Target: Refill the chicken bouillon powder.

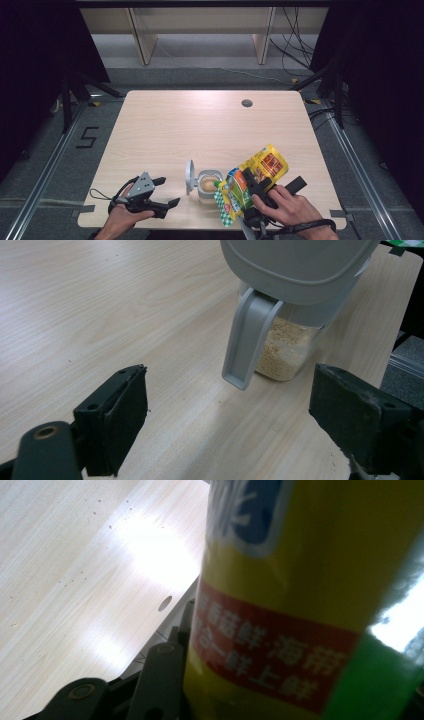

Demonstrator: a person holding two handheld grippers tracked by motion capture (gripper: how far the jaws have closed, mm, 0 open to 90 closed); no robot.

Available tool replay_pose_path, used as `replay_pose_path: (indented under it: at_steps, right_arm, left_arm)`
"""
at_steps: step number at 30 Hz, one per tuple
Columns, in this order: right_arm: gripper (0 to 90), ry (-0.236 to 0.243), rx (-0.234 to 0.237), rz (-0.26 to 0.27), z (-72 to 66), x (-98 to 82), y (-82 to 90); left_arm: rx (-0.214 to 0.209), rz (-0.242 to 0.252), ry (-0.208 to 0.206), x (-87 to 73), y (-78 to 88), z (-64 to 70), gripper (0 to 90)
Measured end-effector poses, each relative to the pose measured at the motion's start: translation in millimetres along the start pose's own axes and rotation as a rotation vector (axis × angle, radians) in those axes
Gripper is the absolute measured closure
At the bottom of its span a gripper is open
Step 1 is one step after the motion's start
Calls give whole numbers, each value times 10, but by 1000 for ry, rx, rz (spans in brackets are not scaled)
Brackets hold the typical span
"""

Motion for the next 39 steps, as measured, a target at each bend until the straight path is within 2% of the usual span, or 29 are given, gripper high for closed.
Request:
replay_pose_path:
  at_steps: [5, 6, 9, 10, 13, 14, 15, 19, 23, 26, 27, 28, 31, 32, 33, 34, 35, 36, 37, 38, 39]
  right_arm:
    - [667, 5, 2, -1, 4, 0, 2]
    - [667, 1, 14, 0, 6, -2, -1]
    - [667, -3, 13, 2, 2, -4, 1]
    - [667, -5, 2, 3, -2, -5, 4]
    - [667, -9, 4, 2, -12, -14, 5]
    - [667, -12, 3, 2, -16, -17, 7]
    - [667, -41, 15, 5, -30, -22, 8]
    - [667, -38, 0, 4, -27, -32, 15]
    - [667, -55, -2, 5, -27, -38, 21]
    - [667, -60, -5, 6, -48, -38, 33]
    - [668, -56, -1, 9, -46, -40, 32]
    - [668, -79, -4, 5, -67, -42, 34]
    - [668, -92, -9, 8, -96, -63, 30]
    - [668, -99, -11, 9, -109, -67, 31]
    - [669, -107, -18, 9, -128, -66, 29]
    - [669, -114, -19, 8, -142, -65, 28]
    - [669, -126, -23, 10, -155, -64, 27]
    - [669, -173, -26, 21, -189, -61, 18]
    - [670, -189, -29, 24, -199, -62, 16]
    - [670, -211, -29, 22, -215, -59, 14]
    - [670, -196, -34, 37, -210, -58, 0]
  left_arm:
    - [-1, -2, -1, 0, 1, 1, 152]
    - [-5, 10, -13, 3, -5, -5, 151]
    - [-2, 11, 13, 1, -7, 8, 152]
    - [-3, 4, 1, -1, -1, -1, 151]
    - [-2, 5, 6, 0, -3, 4, 151]
    - [-3, 2, 2, 0, -1, 1, 151]
    - [-1, 4, -1, -1, -3, -1, 152]
    - [-3, 4, 3, -1, -2, 0, 152]
    - [-7, 20, 16, -1, -12, 9, 151]
    - [-12, 13, 13, 2, -5, 3, 151]
    - [-11, 20, -10, 1, -8, -10, 151]
    - [-6, 20, 17, -1, -11, 8, 152]
    - [-7, 16, 14, 1, -9, 8, 152]
    - [-6, 11, -13, 3, -6, -6, 152]
    - [-3, -3, -17, 1, 3, -9, 151]
    - [-3, 5, 1, -3, -4, 0, 151]
    - [-3, 4, -1, -3, -3, -2, 151]
    - [0, 3, -1, -2, -2, -2, 151]
    - [-5, 15, 14, 1, -8, 8, 151]
    - [-12, 8, 7, 1, 1, 1, 151]
    - [-6, 14, 11, 3, -3, 6, 151]
Point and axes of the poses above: each handheld gripper's, and its own axes: y roughly backward along the jaws, x roughly out of its top, z roughly to its right, the point moved 1 cm from there along -y, roughly forward along the jaws, and after that the axes turned 15 degrees about -y, right-handed, at the moved point
